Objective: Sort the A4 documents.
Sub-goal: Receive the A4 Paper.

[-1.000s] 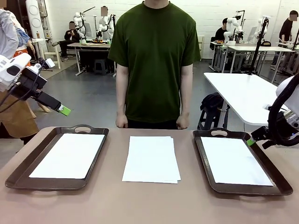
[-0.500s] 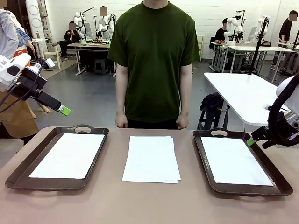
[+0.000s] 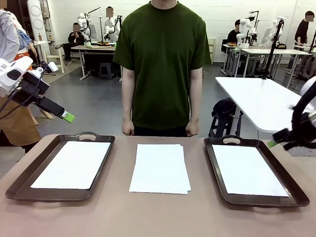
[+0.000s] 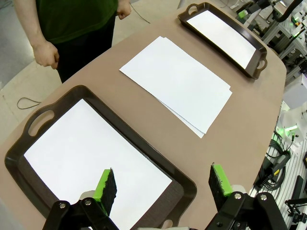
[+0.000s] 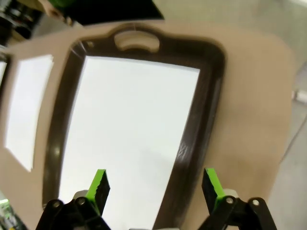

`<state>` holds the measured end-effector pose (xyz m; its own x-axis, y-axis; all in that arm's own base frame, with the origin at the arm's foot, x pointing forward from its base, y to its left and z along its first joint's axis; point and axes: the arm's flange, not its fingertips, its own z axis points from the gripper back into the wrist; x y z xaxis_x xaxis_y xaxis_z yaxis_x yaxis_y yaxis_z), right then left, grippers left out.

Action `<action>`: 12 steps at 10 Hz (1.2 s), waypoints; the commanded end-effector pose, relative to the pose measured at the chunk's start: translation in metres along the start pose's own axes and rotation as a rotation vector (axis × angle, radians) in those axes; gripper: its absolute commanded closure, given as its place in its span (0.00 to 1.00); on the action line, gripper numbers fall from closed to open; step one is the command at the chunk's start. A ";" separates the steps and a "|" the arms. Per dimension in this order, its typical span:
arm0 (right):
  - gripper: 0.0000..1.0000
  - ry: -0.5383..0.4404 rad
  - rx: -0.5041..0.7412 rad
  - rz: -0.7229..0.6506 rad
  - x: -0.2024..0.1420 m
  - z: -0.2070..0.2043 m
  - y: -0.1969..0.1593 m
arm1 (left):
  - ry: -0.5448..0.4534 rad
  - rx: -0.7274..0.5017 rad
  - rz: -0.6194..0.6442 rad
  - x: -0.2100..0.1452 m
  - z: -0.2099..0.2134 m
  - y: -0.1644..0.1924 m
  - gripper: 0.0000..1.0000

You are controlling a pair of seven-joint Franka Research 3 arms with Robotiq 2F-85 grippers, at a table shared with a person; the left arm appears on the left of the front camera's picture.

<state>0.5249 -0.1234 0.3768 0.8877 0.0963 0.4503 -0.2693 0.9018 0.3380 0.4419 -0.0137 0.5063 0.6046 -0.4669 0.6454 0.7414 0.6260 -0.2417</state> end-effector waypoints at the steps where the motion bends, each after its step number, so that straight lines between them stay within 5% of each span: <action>1: 0.00 -0.170 0.130 0.097 -0.010 0.056 -0.001 | 0.002 0.006 -0.019 -0.001 0.000 0.000 0.00; 3: 0.00 -0.254 0.235 0.232 -0.009 0.088 0.014 | 0.002 0.006 -0.019 -0.001 0.000 0.000 0.00; 7: 0.00 -0.177 0.461 0.603 -0.004 0.123 0.065 | 0.002 0.006 -0.019 -0.001 0.000 0.000 0.00; 9: 0.00 -0.199 0.422 0.743 -0.006 0.138 0.093 | 0.002 0.006 -0.019 -0.001 0.000 0.000 0.00; 12: 0.00 -0.065 0.391 0.800 -0.002 0.126 0.111 | 0.002 0.006 -0.019 -0.001 0.000 0.000 0.00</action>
<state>0.4420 -0.0833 0.5279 0.3500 0.5597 0.7511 -0.9173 0.3676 0.1535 0.4418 -0.0140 0.5063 0.6041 -0.4670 0.6457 0.7419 0.6253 -0.2419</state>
